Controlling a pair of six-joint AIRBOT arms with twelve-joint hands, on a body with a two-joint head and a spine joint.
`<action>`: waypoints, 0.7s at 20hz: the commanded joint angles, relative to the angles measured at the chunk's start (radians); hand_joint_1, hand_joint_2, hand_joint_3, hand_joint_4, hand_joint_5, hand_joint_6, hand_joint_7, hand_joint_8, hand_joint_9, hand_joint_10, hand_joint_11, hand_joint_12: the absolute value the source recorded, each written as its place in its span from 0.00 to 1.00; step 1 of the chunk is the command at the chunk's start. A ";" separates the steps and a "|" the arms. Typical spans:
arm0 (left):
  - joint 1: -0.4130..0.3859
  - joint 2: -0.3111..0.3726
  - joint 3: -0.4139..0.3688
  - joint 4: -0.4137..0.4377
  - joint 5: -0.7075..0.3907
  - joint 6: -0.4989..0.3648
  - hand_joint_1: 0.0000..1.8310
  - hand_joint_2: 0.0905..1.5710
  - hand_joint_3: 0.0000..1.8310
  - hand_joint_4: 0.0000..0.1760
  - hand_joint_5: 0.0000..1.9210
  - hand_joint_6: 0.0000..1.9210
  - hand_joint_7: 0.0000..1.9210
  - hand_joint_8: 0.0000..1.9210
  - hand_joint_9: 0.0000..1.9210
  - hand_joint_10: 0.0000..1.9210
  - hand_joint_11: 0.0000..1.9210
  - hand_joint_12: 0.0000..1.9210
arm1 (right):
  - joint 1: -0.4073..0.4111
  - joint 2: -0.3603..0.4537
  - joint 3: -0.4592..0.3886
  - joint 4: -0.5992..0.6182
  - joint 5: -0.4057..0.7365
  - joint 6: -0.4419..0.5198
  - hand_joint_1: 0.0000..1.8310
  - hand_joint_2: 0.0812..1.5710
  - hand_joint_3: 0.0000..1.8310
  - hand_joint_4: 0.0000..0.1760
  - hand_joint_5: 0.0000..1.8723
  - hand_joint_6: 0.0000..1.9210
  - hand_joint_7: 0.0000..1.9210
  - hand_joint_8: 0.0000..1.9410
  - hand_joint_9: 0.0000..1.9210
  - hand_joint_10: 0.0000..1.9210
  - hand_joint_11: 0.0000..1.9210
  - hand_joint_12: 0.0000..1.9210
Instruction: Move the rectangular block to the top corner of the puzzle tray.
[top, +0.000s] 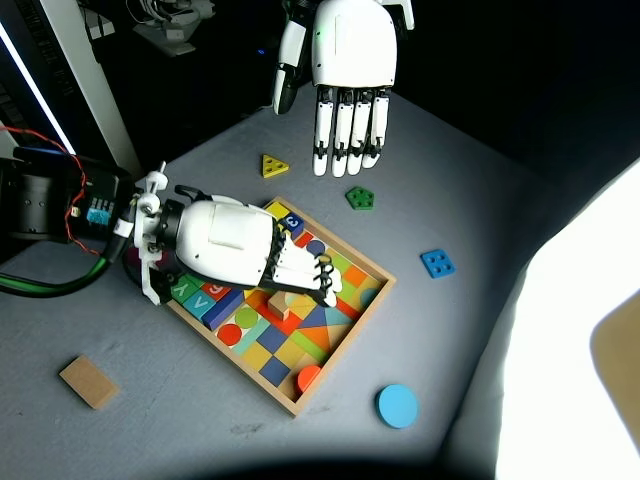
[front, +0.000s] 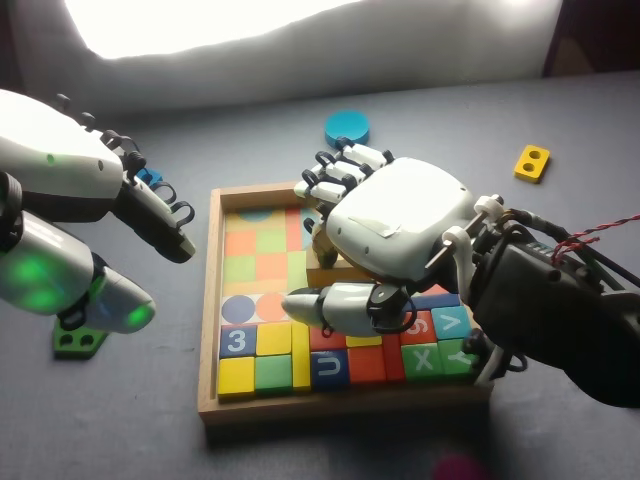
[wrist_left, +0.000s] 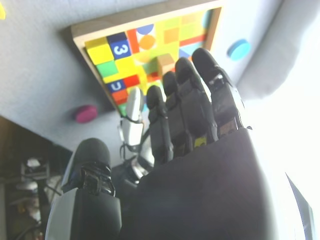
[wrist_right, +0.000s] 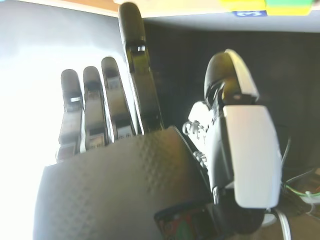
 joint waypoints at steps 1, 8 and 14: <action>-0.009 0.006 -0.002 0.010 0.073 -0.004 0.11 0.81 0.00 0.13 0.22 0.00 0.20 0.00 0.21 0.00 0.05 0.41 | 0.008 -0.001 0.002 -0.043 0.075 0.011 0.03 0.75 0.00 0.00 0.44 0.18 0.15 0.00 0.06 0.15 0.00 0.39; -0.008 0.006 -0.001 0.010 0.073 -0.004 0.11 0.81 0.00 0.11 0.23 0.00 0.21 0.00 0.21 0.00 0.06 0.41 | -0.002 0.008 0.007 -0.043 0.046 0.043 0.04 0.75 0.00 0.00 0.44 0.18 0.16 0.00 0.06 0.14 0.00 0.43; -0.008 0.006 -0.001 0.010 0.073 -0.005 0.09 0.81 0.00 0.13 0.23 0.00 0.21 0.00 0.22 0.00 0.06 0.40 | -0.033 0.065 -0.015 -0.042 0.004 0.059 0.03 0.75 0.00 0.00 0.45 0.16 0.15 0.00 0.07 0.12 0.00 0.35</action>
